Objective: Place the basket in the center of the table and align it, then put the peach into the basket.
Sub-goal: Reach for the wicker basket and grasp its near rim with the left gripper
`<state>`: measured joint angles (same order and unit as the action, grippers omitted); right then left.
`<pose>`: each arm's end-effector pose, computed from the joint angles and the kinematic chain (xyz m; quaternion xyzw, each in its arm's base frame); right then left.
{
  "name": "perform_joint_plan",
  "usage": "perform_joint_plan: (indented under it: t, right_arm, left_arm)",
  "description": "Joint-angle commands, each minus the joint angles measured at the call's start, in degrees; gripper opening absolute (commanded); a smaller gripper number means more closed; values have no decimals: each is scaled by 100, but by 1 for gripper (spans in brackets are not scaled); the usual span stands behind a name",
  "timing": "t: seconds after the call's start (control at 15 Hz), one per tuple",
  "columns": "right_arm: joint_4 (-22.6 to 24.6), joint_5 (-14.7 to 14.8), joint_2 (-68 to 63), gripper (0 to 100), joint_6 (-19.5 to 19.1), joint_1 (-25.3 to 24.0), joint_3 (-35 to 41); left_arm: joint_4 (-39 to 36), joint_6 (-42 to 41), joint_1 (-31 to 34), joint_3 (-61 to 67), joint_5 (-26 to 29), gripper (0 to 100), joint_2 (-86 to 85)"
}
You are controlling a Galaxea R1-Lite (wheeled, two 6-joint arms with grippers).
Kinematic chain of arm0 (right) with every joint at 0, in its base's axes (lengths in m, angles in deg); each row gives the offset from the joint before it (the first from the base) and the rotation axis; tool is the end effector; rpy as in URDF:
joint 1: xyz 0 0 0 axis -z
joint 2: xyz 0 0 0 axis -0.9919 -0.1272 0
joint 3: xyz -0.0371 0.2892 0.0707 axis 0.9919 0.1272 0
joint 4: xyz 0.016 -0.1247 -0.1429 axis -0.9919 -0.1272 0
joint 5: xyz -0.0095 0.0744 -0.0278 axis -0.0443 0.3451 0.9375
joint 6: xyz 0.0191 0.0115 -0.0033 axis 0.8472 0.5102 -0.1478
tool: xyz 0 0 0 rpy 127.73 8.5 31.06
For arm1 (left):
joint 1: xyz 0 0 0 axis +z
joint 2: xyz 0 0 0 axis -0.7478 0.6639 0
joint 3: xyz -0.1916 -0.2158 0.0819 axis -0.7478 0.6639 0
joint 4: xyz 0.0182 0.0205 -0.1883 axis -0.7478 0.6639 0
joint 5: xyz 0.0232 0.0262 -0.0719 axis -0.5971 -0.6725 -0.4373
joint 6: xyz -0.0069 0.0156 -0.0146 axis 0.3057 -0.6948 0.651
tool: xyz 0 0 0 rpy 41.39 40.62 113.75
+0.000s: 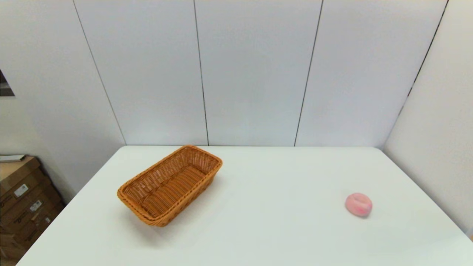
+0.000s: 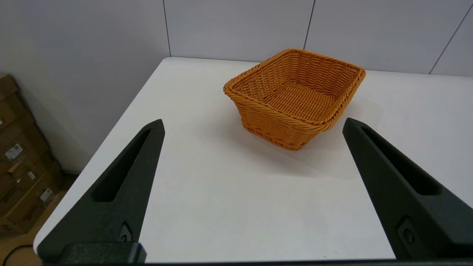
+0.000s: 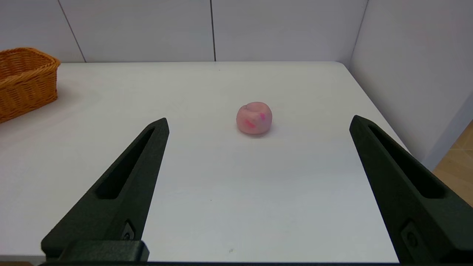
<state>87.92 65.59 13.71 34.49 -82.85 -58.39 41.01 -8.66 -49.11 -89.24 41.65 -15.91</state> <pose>-0.0229 -0.0003 0.0759 0.0069 -0.0034 -0.0050 1.0000 -0.0230 0.0011 0.0755 -0.0416 -0.0011 0.0110 0.9991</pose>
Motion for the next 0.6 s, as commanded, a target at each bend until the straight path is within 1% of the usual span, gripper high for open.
perform_joint_plan:
  t: [0.07,0.13,0.27,0.33,0.4,0.47,0.6]
  right_arm:
    - [5,-3,1,100,0,-2,0]
    - [5,6,1,100,0,-2,0]
    - [5,6,1,100,0,-2,0]
    - [5,-3,1,100,0,-2,0]
    - [5,-3,1,100,0,-2,0]
    - [5,-3,1,100,0,-2,0]
    - [5,-3,1,100,0,-2,0]
  left_arm:
    - [-9,-2,0,0,-13,100,7]
    - [-35,24,0,-220,-66,100,-1]
    - [360,270,-8,-1028,-180,100,368]
    - [571,648,-8,-1512,-207,100,921]
    - [598,868,-8,-1670,-216,100,1194]
    - [615,1325,-8,-2065,-224,100,2090]
    - [633,1694,0,-2329,-312,100,3391]
